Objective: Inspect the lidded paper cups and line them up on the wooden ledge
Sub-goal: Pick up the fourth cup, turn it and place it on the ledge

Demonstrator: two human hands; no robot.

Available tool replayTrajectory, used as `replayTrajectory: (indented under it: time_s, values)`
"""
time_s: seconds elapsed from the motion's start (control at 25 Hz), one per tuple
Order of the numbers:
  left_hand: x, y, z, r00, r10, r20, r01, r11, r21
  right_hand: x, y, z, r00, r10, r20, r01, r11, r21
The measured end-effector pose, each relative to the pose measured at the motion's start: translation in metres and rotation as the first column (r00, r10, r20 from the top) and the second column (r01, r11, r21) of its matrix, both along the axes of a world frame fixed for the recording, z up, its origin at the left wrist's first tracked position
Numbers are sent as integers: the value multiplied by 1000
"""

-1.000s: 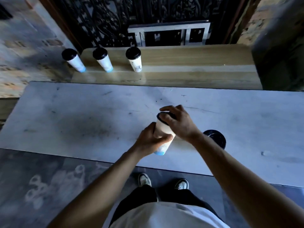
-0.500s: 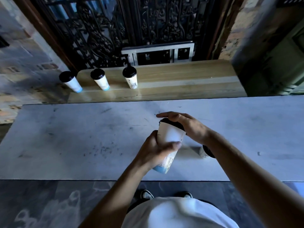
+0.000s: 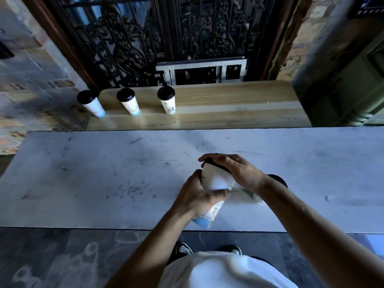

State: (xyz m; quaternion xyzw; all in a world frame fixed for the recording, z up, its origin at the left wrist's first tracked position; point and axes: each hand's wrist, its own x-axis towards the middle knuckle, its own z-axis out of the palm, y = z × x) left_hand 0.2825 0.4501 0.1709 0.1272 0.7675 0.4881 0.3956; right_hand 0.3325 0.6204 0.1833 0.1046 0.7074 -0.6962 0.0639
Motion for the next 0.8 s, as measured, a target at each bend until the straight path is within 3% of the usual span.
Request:
replayTrajectory:
  time_s: [0.08, 0.16, 0.28, 0.52, 0.68, 0.8]
  values:
    - [1, -1, -2, 999, 13, 30, -13, 1000, 16, -3, -2, -3, 999, -1, 40, 1, 1000, -3]
    - [3, -1, -4, 996, 38, 81, -43, 997, 64, -4, -5, -9, 987, -130, 95, 141, 983, -117]
    - [3, 2, -8, 945, 190, 265, -221, 971, 92, -2, -13, -22, 894, -391, 217, 447, 786, -426]
    - [-4, -5, -17, 711, 288, 641, -409, 911, 45, 25, -46, -40, 881, -357, 309, 471, 719, -511]
    - [3, -4, -26, 678, 331, 657, -467, 883, 36, 29, -61, -42, 867, -352, 354, 493, 712, -500]
    - [7, -3, -31, 721, 362, 591, -471, 881, 36, 32, -63, -46, 850, -388, 356, 524, 684, -507]
